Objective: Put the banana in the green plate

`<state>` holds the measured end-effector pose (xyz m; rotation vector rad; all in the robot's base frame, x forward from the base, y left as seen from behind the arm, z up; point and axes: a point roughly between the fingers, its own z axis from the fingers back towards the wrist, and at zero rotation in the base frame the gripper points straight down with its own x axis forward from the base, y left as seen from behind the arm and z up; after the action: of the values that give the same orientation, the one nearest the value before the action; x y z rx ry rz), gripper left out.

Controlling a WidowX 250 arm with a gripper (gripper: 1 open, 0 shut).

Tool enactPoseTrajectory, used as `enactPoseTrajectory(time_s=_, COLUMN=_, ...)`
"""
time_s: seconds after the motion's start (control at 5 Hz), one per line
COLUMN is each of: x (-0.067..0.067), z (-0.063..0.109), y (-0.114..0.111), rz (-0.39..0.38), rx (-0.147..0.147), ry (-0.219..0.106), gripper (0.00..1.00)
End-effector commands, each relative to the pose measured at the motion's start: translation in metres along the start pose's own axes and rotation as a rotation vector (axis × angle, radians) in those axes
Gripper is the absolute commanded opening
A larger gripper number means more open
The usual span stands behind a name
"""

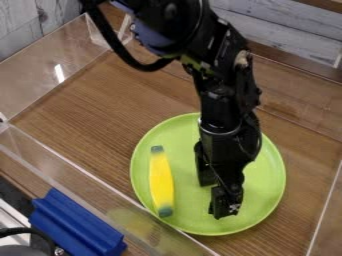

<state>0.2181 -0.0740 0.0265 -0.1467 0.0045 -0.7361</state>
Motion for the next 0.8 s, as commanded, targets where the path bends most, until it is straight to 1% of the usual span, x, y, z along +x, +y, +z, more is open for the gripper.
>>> enactPoseTrajectory(time_s=0.0, x=0.0075, z=0.0149, y=0.0053, rz=0.008, rx=0.033, ry=-0.048, gripper=1.0)
enactPoseTrajectory(time_s=0.2, x=0.0073, z=0.0173, y=0.0065, rz=0.019, rx=0.037, ry=-0.048, gripper=0.0)
enactPoseTrajectory(time_s=0.4, x=0.0063, z=0.0207, y=0.0074, rz=0.031, rx=0.036, ry=-0.046, gripper=1.0)
enactPoseTrajectory(time_s=0.6, x=0.0055, z=0.0226, y=0.0079, rz=0.041, rx=0.034, ry=-0.046, gripper=1.0)
